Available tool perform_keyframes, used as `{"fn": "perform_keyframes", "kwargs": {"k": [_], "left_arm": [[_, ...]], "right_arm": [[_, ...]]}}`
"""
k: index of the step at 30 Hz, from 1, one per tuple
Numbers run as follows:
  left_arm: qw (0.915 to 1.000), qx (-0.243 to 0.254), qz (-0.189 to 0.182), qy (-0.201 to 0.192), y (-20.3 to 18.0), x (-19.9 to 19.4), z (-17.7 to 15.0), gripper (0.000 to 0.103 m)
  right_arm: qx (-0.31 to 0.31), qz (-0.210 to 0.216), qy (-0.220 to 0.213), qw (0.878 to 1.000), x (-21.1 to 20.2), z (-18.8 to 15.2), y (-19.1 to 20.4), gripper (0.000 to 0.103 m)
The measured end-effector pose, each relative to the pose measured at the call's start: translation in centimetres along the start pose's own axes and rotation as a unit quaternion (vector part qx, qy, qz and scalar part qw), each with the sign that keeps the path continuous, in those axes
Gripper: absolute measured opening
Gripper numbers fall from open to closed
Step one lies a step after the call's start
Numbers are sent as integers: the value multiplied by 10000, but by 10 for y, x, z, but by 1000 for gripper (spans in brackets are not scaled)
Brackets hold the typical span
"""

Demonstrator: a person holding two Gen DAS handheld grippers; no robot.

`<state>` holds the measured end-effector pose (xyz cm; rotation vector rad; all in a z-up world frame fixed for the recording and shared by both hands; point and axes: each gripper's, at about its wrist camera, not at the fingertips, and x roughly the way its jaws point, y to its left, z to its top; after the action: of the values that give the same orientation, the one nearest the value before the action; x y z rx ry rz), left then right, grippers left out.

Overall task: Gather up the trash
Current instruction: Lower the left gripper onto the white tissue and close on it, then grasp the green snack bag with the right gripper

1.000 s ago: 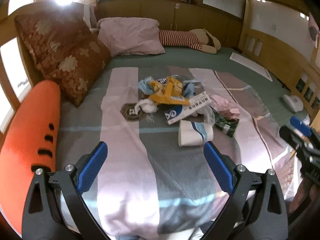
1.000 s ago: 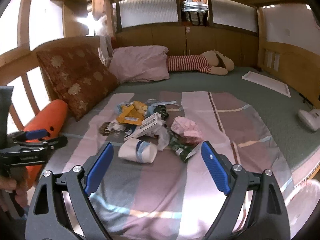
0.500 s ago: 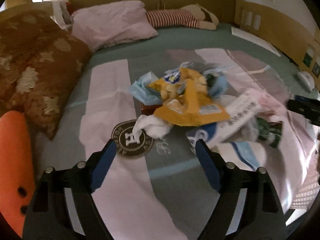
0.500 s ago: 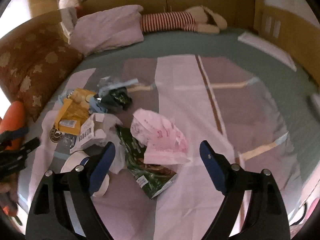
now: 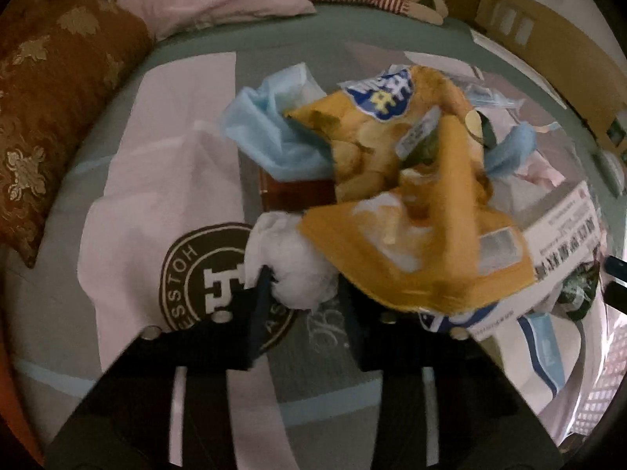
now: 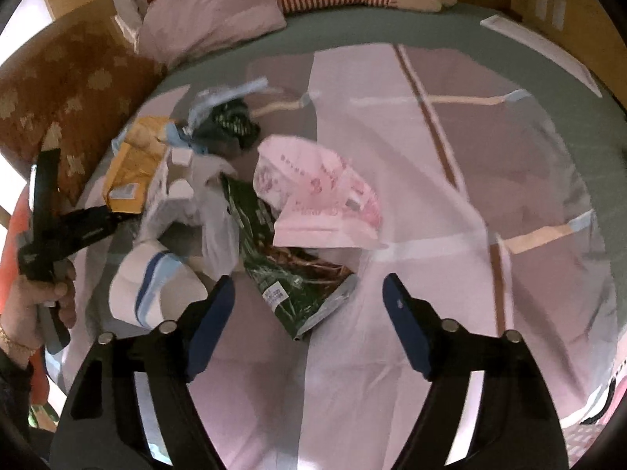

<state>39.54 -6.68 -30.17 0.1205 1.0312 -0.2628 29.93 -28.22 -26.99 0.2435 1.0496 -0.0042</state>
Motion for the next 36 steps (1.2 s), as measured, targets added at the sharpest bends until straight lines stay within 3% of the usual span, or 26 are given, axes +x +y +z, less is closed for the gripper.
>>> {"fn": "perform_keyframes", "kwargs": {"k": [3,6,9,14,21,24,26,27,28,29,31,33,36], "left_arm": [[9999,152,-42,-61,0,-21,-7,24],[9990,432,20,-64,-7,-55,-15,24],[9965,721,26,-419,-16,-104,-18,24],[9921,721,-279,-988,-27,-174,-30,24],[9897,186,-225,-1404,-51,-234,-58,25],[9859,-37,-157,-1666,-59,-253,-74,25],[9849,-436,-252,-1658,-56,-258,-88,26],[9843,-544,-321,-1646,-54,-258,-93,26],[9839,-616,-340,-1642,-53,-257,-98,25],[9843,-624,-226,-1637,-53,-253,-102,25],[9857,-552,-83,-1589,-52,-247,-106,25],[9862,-576,-105,-1549,-49,-243,-105,25],[9849,-677,-105,-1590,-46,-244,-105,25]], "right_arm": [[25,119,138,9998,17,3,1,64],[-46,169,221,9996,24,3,5,39],[-118,316,-72,9994,3,5,9,15],[-197,486,-470,9975,-37,-2,13,3],[-361,658,-1182,9902,-104,-32,28,2],[-372,517,-1477,9870,-120,-51,38,2],[-111,307,-1658,9856,-121,-51,34,6],[2,334,-1662,9855,-118,-48,28,29],[182,411,-1652,9852,-113,-44,20,75],[448,390,-1645,9846,-105,-39,9,86],[851,361,-1375,9862,-83,-27,-13,87],[1332,628,-974,9843,-57,-21,-34,87],[1743,851,-548,9795,-25,-15,-49,75]]}}
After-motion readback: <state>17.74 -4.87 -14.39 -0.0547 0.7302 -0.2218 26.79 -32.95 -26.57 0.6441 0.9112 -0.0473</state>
